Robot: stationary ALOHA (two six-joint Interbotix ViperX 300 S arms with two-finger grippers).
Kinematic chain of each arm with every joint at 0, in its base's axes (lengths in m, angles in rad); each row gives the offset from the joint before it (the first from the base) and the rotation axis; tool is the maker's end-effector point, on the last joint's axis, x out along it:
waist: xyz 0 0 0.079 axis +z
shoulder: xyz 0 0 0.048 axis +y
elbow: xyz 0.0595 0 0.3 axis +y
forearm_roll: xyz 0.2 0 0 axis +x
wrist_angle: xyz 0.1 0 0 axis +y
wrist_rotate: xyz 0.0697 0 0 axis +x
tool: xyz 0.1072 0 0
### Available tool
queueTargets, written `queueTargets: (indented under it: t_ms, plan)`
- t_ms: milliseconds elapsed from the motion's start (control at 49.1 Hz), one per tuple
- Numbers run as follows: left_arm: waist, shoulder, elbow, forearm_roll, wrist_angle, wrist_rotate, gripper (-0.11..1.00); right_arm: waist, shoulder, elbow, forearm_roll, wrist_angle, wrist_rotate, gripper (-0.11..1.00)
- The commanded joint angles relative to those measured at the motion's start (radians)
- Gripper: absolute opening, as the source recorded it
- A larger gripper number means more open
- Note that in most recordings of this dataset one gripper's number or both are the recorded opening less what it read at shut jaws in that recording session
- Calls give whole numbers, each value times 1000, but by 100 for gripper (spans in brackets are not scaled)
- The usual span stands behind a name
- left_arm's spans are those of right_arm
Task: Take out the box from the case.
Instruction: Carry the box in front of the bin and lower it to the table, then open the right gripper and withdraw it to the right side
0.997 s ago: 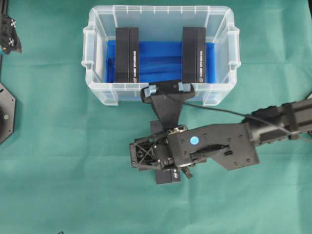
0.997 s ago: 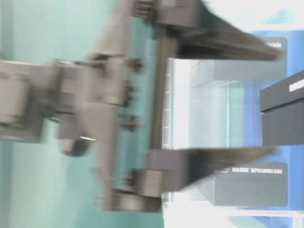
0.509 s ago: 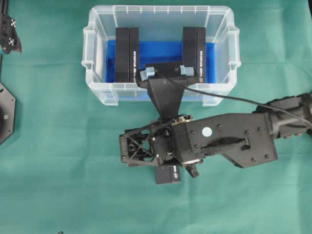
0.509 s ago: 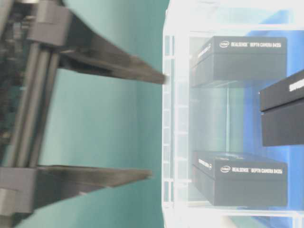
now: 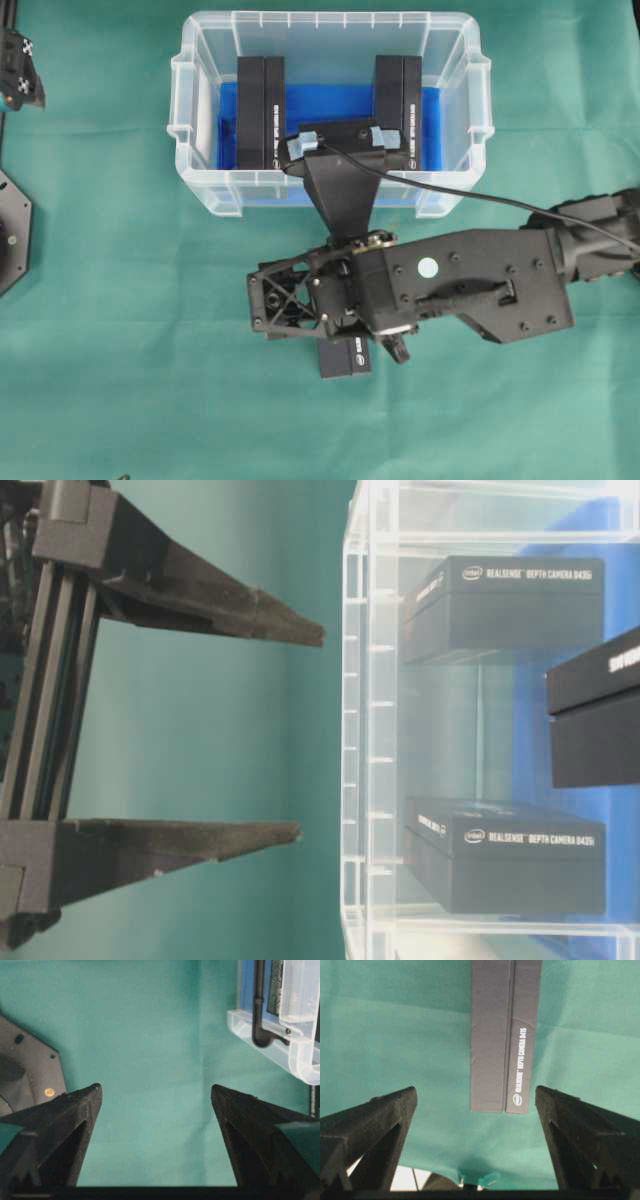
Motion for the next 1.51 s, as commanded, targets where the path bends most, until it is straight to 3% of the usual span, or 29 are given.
queueTargets:
  t_ms: [0, 183, 611, 794, 1038, 1201, 1323, 1486]
  plan:
    - [3, 0, -11, 3, 0, 0, 90, 17, -63, -9, -5, 11, -3, 94]
    - [3, -5, -9, 0, 2, -5, 90, 48, -138, 94, -3, 28, 8, 94]
    - [2, -15, -6, -3, 2, -61, 90, 123, -486, 546, 6, -25, 55, 94]
    - [-8, -20, -3, -5, 3, -61, 90, 158, -626, 690, 11, -37, 92, 94]
    - [-8, -23, -3, -3, 0, -61, 90, 173, -713, 782, 5, -41, 106, 94]
    - [-14, -20, -5, -3, 0, -63, 90, 160, -715, 796, -32, -54, 94, 94]
    - [-14, -17, -5, -2, 0, -63, 90, 107, -733, 819, -38, -55, 69, 94]
    - [-14, -15, -6, -3, 0, -63, 90, -9, -788, 867, -40, -57, -12, 94]
